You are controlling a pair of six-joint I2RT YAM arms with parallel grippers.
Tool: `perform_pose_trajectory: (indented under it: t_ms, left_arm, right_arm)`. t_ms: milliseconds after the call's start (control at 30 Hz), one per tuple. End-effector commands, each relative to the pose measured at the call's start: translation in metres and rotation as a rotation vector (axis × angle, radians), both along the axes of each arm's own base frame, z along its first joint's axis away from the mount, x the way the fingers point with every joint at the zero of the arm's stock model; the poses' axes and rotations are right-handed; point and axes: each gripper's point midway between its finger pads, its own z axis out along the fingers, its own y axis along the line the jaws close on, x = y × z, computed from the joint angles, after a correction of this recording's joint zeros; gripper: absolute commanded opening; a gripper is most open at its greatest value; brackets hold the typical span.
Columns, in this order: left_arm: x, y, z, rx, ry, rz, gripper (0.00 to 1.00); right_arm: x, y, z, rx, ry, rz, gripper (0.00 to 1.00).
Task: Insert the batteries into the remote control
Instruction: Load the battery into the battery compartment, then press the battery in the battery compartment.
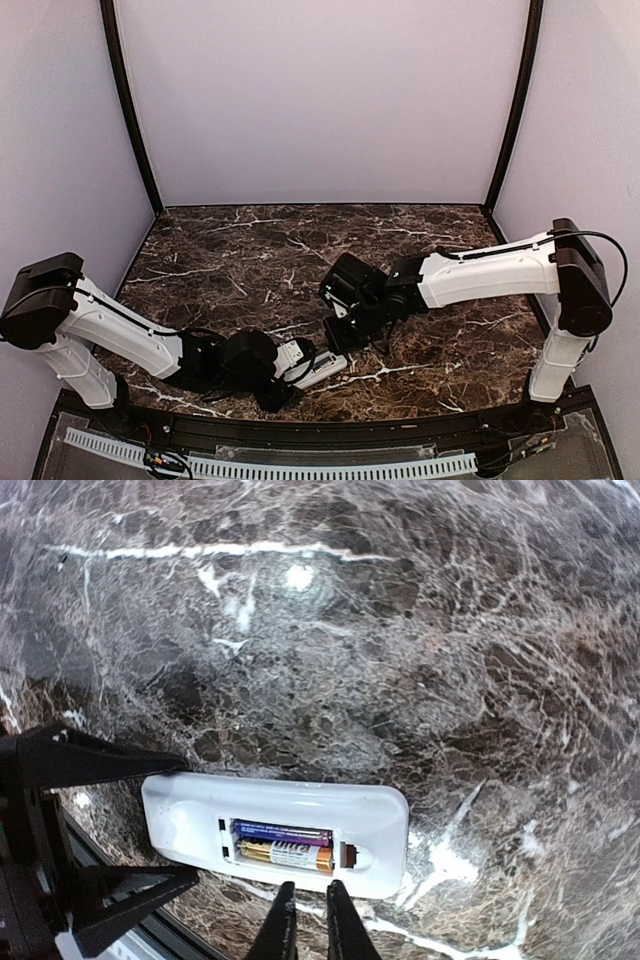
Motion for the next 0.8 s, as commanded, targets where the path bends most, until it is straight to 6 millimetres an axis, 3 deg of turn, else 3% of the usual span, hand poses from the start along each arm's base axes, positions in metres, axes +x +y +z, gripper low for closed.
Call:
perform_pose_trajectory:
  t_ms: [0,400,667,767]
  left_arm:
    - [-0.01,0.027,-0.023,0.111,0.048,0.012,0.68]
    - [-0.009,0.028,-0.021,0.107,0.042,0.02,0.68]
    - [-0.009,0.027,-0.023,0.111,0.045,0.019,0.68]
    - [-0.009,0.028,-0.023,0.113,0.044,0.019,0.68]
  right_arm:
    - [0.001,0.01,0.017,0.099,0.028,0.023,0.02]
    - [-0.002,0.015,-0.014,0.133,0.132,0.04,0.0]
    - [-0.012,-0.003,-0.06,0.055,0.198,0.023,0.0]
    - [-0.012,-0.011,-0.068,0.02,0.194,0.007,0.0]
